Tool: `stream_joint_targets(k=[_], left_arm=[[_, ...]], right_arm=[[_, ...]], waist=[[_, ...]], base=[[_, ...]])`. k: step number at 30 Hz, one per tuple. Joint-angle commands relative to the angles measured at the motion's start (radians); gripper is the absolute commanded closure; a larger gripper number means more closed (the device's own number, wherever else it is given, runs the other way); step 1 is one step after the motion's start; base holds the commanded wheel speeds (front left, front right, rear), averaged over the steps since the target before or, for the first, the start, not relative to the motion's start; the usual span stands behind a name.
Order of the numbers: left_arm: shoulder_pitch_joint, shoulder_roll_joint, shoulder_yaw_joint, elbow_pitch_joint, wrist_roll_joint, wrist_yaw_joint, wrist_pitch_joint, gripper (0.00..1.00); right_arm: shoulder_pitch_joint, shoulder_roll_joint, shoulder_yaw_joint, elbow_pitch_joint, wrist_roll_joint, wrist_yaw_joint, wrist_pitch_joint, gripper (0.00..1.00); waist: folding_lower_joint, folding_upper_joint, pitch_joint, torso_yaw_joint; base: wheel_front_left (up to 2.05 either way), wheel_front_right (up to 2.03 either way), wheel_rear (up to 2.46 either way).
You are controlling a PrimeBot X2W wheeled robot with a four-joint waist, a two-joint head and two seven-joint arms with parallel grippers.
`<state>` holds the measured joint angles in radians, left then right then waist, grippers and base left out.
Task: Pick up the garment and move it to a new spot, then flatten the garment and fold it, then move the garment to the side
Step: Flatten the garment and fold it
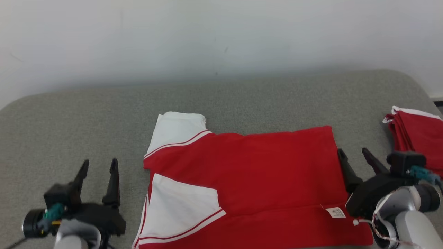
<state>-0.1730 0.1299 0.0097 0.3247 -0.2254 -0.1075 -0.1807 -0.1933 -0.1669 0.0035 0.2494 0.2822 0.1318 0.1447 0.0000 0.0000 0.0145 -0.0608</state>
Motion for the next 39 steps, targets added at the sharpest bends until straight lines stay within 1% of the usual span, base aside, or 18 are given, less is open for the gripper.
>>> stream_joint_targets(k=[1, 3, 6, 8, 9, 10, 12, 14, 16, 22, 26, 33, 36, 39], left_arm=[[-0.082, 0.024, -0.008, 0.032, -0.012, -0.008, 0.025, 0.00], [-0.166, 0.046, -0.028, 0.075, -0.017, -0.017, 0.056, 0.00], [-0.284, 0.082, -0.049, 0.130, -0.036, -0.019, 0.115, 0.00], [-0.353, 0.103, -0.060, 0.162, -0.058, -0.023, 0.160, 0.00], [-0.427, 0.111, -0.069, 0.179, -0.084, -0.025, 0.178, 0.00], [-0.458, 0.122, -0.073, 0.184, -0.091, -0.024, 0.184, 0.00], [-0.507, 0.128, -0.078, 0.206, -0.115, -0.021, 0.204, 0.00], [-0.532, 0.129, -0.082, 0.216, -0.119, -0.021, 0.217, 0.00], [-0.614, 0.137, -0.077, 0.252, -0.132, -0.018, 0.261, 0.00], [-0.726, 0.126, -0.096, 0.329, -0.137, -0.007, 0.342, 0.00], [-0.766, 0.138, -0.112, 0.360, -0.125, -0.008, 0.379, 0.00], [-0.798, 0.154, -0.145, 0.405, -0.095, 0.023, 0.466, 0.00], [-0.798, 0.164, -0.146, 0.408, -0.092, 0.041, 0.478, 0.00], [-0.800, 0.167, -0.150, 0.401, -0.095, 0.040, 0.487, 0.00]], right_arm=[[-0.058, -0.006, -0.003, 0.010, 0.010, -0.002, 0.033, 0.00], [-0.120, -0.013, -0.010, 0.029, 0.008, -0.002, 0.088, 0.00], [-0.211, -0.001, -0.019, 0.055, 0.019, -0.002, 0.173, 0.00], [-0.265, 0.010, -0.034, 0.069, 0.036, -0.002, 0.227, 0.00], [-0.312, 0.008, -0.052, 0.079, 0.035, -0.002, 0.276, 0.00], [-0.337, 0.008, -0.059, 0.079, 0.034, -0.002, 0.299, 0.00], [-0.380, 0.008, -0.062, 0.074, 0.037, -0.002, 0.339, 0.00], [-0.400, 0.008, -0.066, 0.071, 0.043, -0.002, 0.353, 0.00], [-0.463, 0.018, -0.091, 0.079, 0.061, -0.002, 0.384, 0.00], [-0.572, 0.022, -0.091, 0.109, 0.030, -0.002, 0.432, 0.00], [-0.606, 0.020, -0.084, 0.119, 0.017, -0.002, 0.457, 0.00], [-0.657, 0.022, -0.094, 0.141, -0.017, -0.002, 0.486, 0.00], [-0.667, 0.028, -0.095, 0.149, -0.028, -0.002, 0.493, 0.00], [-0.672, 0.029, -0.100, 0.153, -0.035, -0.002, 0.494, 0.00]], waist=[[0.0000, 0.0000, 0.098, -0.047], [0.0000, 0.0000, 0.140, -0.061], [0.0000, 0.0000, 0.201, -0.086], [0.0000, 0.0000, 0.239, -0.102], [0.0000, 0.0000, 0.275, -0.110], [0.0000, 0.0000, 0.296, -0.114], [0.0000, 0.0000, 0.329, -0.124], [0.0000, 0.0000, 0.347, -0.129], [0.0000, 0.0000, 0.396, -0.144], [0.0000, 0.0000, 0.460, -0.161], [0.0000, 0.0000, 0.478, -0.161], [0.0000, 0.0000, 0.499, -0.151], [0.0000, 0.0000, 0.503, -0.147], [0.0000, 0.0000, 0.504, -0.142]], base=[[0.00, 0.00, 0.00], [0.00, 0.00, 0.00], [0.00, 0.00, 0.00], [0.00, 0.00, 0.00], [0.00, 0.00, 0.00], [0.00, 0.00, 0.00], [0.00, 0.00, 0.00], [0.00, 0.00, 0.00], [0.00, 0.00, 0.00], [0.00, 0.00, 0.00], [0.00, 0.00, 0.00], [0.00, 0.00, 0.00], [0.00, 0.00, 0.00], [0.00, 0.00, 0.00]])
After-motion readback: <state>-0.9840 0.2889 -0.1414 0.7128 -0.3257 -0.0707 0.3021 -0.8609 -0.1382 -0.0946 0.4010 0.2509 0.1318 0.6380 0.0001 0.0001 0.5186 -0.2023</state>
